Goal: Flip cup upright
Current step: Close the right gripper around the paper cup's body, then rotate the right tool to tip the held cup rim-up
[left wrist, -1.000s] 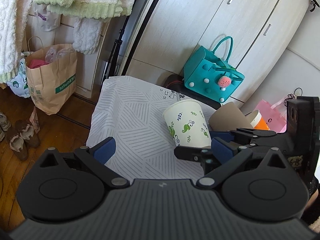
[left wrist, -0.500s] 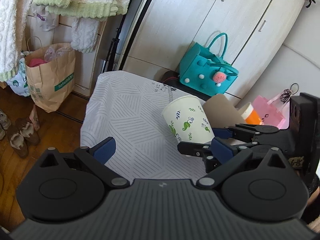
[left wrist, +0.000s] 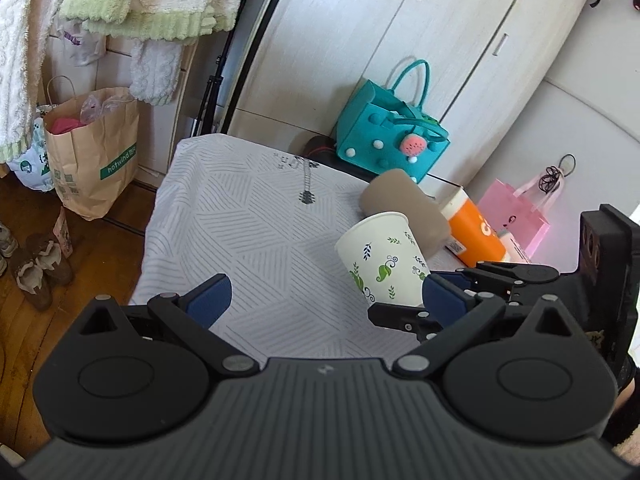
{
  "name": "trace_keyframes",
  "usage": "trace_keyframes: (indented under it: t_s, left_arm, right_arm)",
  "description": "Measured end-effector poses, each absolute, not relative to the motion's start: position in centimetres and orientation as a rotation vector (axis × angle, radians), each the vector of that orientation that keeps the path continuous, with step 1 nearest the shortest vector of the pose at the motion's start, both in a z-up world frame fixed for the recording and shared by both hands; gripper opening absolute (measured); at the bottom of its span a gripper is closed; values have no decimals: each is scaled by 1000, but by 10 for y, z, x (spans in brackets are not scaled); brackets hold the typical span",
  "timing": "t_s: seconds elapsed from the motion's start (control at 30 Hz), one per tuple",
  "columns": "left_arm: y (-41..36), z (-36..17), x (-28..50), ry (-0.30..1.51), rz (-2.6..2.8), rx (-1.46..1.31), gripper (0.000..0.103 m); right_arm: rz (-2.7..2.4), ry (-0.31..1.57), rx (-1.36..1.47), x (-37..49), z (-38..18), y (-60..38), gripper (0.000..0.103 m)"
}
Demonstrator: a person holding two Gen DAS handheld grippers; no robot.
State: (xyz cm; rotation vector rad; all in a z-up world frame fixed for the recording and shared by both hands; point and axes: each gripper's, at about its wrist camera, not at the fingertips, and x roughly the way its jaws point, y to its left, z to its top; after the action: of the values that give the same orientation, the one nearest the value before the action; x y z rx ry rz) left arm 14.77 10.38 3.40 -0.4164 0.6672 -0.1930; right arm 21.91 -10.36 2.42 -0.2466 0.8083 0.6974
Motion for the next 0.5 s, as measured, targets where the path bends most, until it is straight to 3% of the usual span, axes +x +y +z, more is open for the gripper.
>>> trace_keyframes:
  t_s: [0.5]
  left_arm:
    - [50,30,124,724,-293,-380,103]
  right_arm:
    - [640,841,-196,163,28,-166,69]
